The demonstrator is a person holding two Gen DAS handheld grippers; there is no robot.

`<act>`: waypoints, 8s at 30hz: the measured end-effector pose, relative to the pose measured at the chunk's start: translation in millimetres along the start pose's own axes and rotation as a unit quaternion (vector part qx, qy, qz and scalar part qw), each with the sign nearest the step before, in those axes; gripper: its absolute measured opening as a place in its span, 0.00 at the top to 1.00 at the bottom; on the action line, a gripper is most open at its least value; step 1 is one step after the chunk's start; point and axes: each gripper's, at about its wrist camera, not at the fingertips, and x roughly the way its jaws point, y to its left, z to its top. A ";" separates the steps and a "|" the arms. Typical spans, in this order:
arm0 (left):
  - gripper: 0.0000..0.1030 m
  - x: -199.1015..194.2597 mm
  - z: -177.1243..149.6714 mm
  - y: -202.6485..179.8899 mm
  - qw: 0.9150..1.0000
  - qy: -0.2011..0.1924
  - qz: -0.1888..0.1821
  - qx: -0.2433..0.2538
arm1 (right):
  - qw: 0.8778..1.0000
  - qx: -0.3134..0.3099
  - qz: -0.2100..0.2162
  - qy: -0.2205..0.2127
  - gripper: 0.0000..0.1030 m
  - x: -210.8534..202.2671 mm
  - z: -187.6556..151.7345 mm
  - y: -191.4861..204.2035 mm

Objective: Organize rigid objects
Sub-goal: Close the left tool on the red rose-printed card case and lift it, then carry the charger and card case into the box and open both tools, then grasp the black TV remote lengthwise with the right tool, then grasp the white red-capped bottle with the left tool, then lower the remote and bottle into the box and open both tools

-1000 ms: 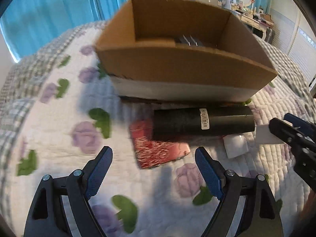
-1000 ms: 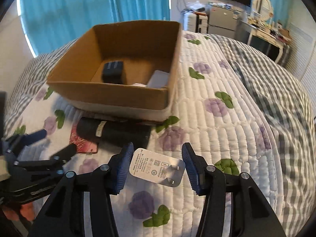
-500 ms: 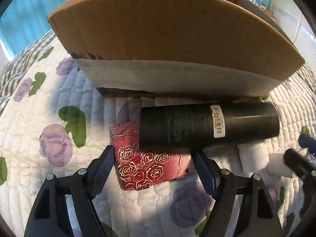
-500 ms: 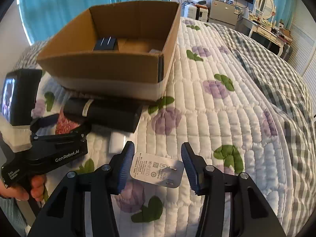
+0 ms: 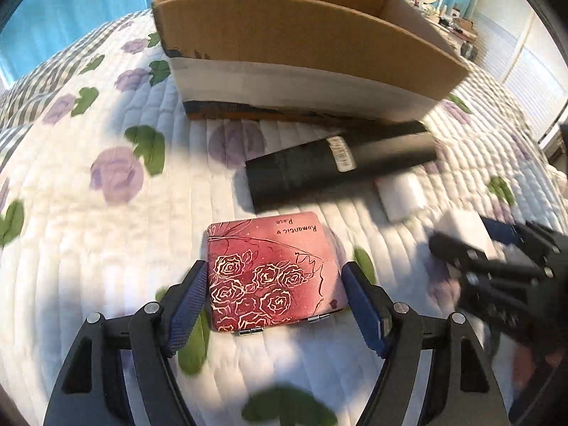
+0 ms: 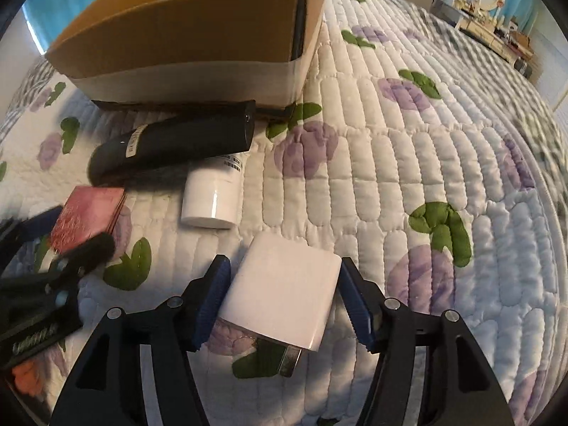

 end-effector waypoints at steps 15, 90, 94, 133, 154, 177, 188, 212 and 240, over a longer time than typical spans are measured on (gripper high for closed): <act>0.70 -65.7 6.0 2.6 0.997 -0.059 -0.044 0.012 | 0.996 0.006 0.032 -0.087 0.41 -70.9 3.9 9.0; 0.02 -17.3 185.5 -21.6 0.981 -0.162 0.041 0.101 | 0.975 0.001 0.094 -0.202 0.41 -92.1 168.7 -28.9; 0.02 -32.9 192.5 -16.5 0.980 -0.173 0.036 0.089 | 0.972 0.003 0.097 -0.216 0.41 -101.3 168.5 -30.3; 0.02 -19.7 33.3 63.7 0.986 -0.073 0.142 -0.047 | 0.932 -0.327 -0.081 -0.132 0.34 19.6 39.4 114.2; 0.02 -31.1 35.6 63.3 0.987 -0.081 0.122 -0.059 | 0.966 -0.230 0.042 -0.108 0.82 -37.4 16.4 76.7; 0.04 30.4 75.7 -71.0 0.998 -0.054 0.036 -0.005 | 0.994 0.066 0.027 -0.082 0.82 -30.5 36.9 -59.9; 0.61 62.0 74.9 -88.7 0.999 -0.027 -0.021 0.021 | 0.993 0.086 0.056 -0.059 0.81 -7.5 34.9 -65.2; 0.63 -85.9 46.9 -39.6 0.994 -0.107 -0.023 0.026 | 0.983 0.073 0.045 -0.163 0.82 -119.8 7.2 -27.5; 0.47 -0.3 192.4 -4.4 0.986 -0.133 0.061 0.075 | 0.973 -0.010 0.083 -0.216 0.82 -82.0 171.7 -8.0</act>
